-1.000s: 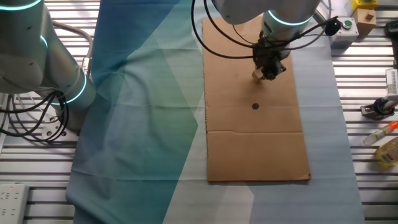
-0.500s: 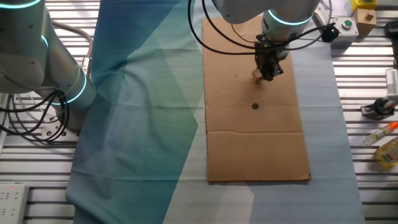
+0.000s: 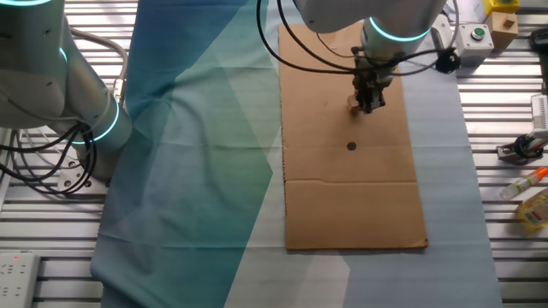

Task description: Hold a small block with the gripper and sweep it from left to right on the table

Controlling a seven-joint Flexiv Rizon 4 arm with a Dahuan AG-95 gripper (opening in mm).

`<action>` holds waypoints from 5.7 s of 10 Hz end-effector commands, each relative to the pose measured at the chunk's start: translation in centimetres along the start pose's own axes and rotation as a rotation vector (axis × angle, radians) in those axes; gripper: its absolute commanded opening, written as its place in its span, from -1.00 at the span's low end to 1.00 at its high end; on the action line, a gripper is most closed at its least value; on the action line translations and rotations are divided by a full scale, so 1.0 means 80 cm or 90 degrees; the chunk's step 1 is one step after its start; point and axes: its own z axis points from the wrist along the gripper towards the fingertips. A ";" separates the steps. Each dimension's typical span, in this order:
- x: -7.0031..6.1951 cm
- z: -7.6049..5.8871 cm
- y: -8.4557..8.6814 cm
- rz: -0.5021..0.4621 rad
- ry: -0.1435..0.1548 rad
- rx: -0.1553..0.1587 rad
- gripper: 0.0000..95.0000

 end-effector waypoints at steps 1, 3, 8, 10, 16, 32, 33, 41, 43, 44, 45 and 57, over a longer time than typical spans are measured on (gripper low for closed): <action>-0.001 0.006 0.001 -0.001 -0.003 -0.007 -1.00; -0.001 0.006 0.001 -0.011 -0.001 -0.005 -1.00; -0.001 0.006 0.001 -0.041 0.026 0.004 -0.20; -0.001 0.006 0.001 -0.041 0.028 0.004 -0.20; -0.001 -0.009 0.001 -0.037 0.026 0.001 -0.20; 0.013 -0.095 -0.003 -0.006 0.036 0.097 -1.00; 0.013 -0.095 -0.003 0.000 0.043 0.088 -1.00; 0.014 -0.095 -0.003 0.015 0.054 0.060 -1.00; 0.014 -0.095 -0.003 0.027 0.053 0.061 -1.00; 0.014 -0.095 -0.003 0.030 0.052 0.061 -1.00; 0.014 -0.095 -0.003 0.035 0.052 0.062 -1.00; 0.014 -0.095 -0.003 0.028 0.052 0.062 -1.00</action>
